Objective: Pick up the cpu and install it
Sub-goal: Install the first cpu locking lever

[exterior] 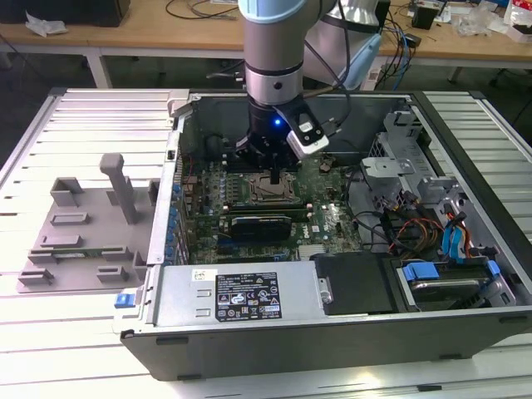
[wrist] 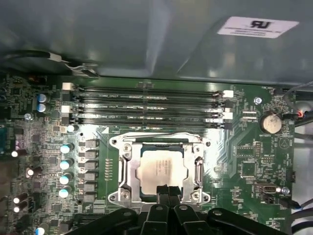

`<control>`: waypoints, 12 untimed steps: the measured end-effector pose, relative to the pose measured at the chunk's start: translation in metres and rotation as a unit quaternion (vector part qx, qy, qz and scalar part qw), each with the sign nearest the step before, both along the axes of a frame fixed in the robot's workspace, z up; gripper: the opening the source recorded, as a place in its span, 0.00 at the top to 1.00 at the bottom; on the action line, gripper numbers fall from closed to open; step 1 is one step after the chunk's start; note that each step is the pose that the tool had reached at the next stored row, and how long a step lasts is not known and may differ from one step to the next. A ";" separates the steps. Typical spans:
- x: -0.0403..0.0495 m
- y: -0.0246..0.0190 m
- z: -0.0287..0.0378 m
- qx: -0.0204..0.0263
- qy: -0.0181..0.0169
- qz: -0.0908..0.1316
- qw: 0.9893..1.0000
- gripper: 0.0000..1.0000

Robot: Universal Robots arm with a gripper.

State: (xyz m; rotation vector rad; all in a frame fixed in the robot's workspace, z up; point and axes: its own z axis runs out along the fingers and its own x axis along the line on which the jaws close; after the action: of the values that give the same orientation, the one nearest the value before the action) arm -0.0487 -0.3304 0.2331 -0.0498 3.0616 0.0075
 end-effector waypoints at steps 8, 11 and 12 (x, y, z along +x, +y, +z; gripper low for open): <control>0.0006 -0.0030 0.0042 -0.001 0.001 -0.001 1.000 0.89; 0.0006 -0.0030 0.0042 -0.001 0.001 -0.002 1.000 0.89; 0.0006 -0.0030 0.0042 -0.001 0.001 -0.002 1.000 0.89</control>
State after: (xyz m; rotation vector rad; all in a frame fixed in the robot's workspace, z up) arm -0.0481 -0.3334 0.2373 -0.0451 3.0638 0.0043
